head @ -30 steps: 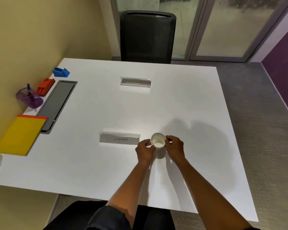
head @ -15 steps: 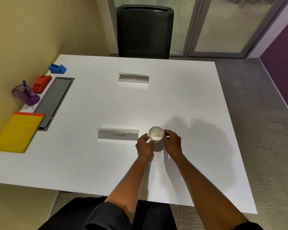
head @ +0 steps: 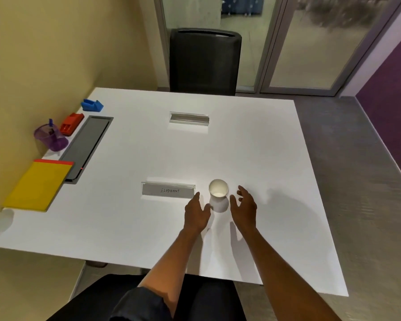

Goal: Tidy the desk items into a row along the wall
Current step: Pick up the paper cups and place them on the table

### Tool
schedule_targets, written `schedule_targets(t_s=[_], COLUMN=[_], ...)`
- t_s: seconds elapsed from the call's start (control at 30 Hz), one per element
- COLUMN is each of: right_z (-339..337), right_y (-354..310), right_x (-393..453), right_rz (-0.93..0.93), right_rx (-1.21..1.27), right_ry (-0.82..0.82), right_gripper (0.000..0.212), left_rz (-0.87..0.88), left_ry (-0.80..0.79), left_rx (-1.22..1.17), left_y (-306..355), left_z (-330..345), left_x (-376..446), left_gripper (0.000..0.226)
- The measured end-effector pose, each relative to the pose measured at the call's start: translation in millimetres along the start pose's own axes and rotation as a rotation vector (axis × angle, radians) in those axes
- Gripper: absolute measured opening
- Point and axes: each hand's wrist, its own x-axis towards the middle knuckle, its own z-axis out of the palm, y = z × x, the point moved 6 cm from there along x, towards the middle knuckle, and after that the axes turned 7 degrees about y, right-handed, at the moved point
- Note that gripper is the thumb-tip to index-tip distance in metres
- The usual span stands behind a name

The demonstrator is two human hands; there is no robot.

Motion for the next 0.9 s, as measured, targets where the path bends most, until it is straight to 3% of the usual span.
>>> schedule_targets(t_s=[0.13, 0.43, 0.9], right_z=[-8, 6, 148], right_y=[-28, -93, -170], right_x=[-14, -44, -139], right_rz=[-0.117, -0.273, -0.393], right_rx=[-0.038, -0.085, -0.061], right_ry=[0.018, -0.085, -0.367], right_gripper=[0.044, 0.043, 0.041], left_rz=[0.103, 0.012, -0.089], left_ry=[-0.02, 0.07, 0.187], left_rx=[0.134, 0.217, 0.208], left_y=[2, -31, -114], left_z=[-38, -123, -260], left_x=[-10, -37, -36], left_gripper=[0.064, 0.068, 0.072])
